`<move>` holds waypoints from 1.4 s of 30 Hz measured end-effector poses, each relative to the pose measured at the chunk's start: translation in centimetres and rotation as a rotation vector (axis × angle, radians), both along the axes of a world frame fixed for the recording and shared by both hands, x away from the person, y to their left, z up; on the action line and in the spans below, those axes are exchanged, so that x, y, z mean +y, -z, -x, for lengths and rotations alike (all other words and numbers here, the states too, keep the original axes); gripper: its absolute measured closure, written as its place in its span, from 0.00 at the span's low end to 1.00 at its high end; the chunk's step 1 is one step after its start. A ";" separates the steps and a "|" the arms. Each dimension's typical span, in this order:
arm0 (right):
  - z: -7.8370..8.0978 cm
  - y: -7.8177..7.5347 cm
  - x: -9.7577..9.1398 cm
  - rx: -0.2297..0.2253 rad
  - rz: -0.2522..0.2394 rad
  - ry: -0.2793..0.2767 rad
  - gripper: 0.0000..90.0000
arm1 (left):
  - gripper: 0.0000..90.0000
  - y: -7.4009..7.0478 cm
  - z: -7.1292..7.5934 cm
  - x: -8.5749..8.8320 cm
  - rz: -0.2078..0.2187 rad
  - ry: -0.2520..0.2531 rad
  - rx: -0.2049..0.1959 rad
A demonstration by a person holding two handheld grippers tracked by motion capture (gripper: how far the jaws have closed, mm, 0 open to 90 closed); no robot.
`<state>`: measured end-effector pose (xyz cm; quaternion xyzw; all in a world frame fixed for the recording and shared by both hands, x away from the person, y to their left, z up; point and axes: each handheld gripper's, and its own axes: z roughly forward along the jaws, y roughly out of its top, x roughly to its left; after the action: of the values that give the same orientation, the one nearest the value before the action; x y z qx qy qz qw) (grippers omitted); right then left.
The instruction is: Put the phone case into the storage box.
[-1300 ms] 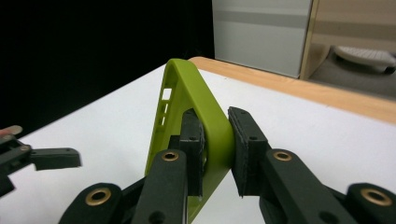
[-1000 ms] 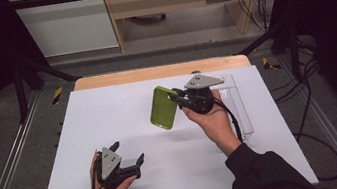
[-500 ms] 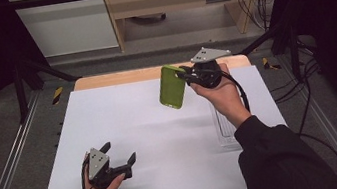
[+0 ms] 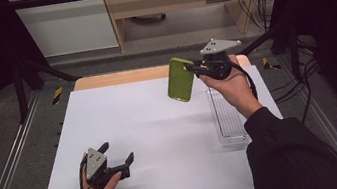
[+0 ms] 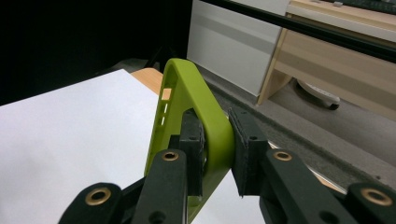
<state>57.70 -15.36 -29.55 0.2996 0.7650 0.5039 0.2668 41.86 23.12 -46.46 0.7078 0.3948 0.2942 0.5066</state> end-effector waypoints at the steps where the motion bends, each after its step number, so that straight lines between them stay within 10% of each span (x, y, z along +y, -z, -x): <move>1: 0.0 -0.1 -0.3 -0.002 0.000 0.005 0.85 | 0.05 0.0 0.0 0.0 0.000 0.000 0.000; 42: -0.9 -0.2 -11.2 0.009 0.008 0.218 0.85 | 0.06 0.2 -0.1 0.2 -0.010 -0.015 0.001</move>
<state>58.61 -26.55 -29.37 0.3824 0.7311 0.4672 0.3177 41.95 23.30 -46.62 0.7076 0.3988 0.2993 0.5007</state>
